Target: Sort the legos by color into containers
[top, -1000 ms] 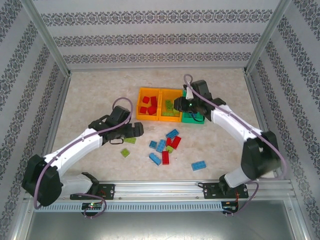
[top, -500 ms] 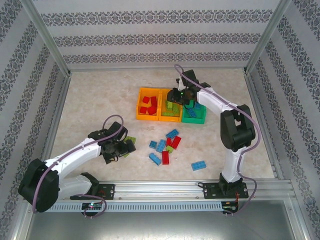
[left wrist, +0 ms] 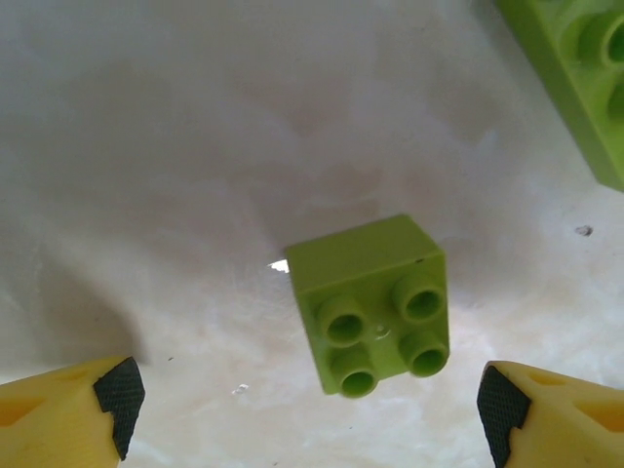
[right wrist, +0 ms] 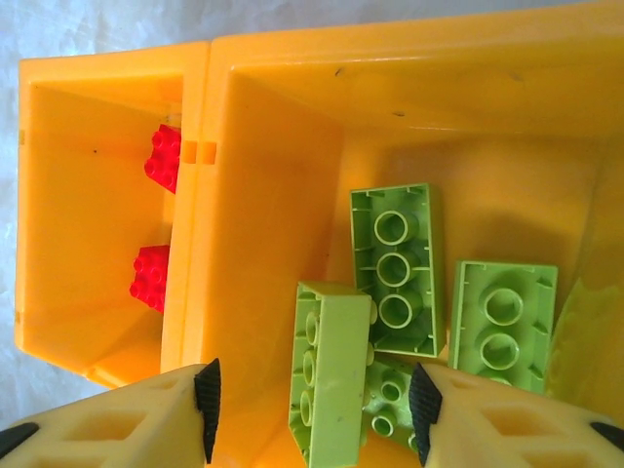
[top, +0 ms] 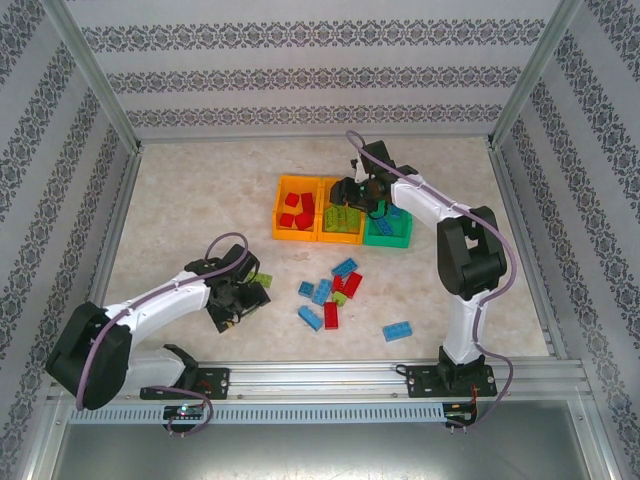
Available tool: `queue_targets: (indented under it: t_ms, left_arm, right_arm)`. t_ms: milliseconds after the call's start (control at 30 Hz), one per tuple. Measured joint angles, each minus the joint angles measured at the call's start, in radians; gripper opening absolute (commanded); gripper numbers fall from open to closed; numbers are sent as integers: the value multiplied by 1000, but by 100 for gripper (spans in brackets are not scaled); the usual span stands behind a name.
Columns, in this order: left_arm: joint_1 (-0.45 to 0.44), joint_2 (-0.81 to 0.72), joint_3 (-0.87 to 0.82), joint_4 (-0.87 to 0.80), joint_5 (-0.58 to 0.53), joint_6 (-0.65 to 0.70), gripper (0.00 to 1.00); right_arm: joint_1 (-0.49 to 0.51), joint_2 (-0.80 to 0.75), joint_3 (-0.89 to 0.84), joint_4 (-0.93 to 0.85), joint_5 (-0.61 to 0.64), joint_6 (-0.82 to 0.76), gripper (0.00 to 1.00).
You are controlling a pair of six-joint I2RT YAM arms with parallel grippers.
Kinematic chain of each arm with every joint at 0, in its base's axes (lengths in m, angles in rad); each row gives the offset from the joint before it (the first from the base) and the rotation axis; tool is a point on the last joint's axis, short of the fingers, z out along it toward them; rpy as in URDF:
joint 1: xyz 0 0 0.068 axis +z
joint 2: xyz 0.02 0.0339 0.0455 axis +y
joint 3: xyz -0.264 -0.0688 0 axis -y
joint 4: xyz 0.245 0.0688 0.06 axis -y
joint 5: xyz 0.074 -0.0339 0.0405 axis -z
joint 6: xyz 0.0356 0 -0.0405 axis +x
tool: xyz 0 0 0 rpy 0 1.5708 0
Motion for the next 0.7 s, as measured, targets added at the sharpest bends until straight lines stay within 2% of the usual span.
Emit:
queue_targets:
  t_ms: [200,433,700]
  left_arm:
    - [0,67,19,23,-12,2,71]
    - [0,117,55,45,-47,31,47]
    - [0,152,82,37,-56,62,32]
  right_arm:
    - [0,-131,-86,8,22,-17,61]
    - [-19,-262,-177,16,40,-39,62]
    - [-63,-370,-319,13,77,-60,62]
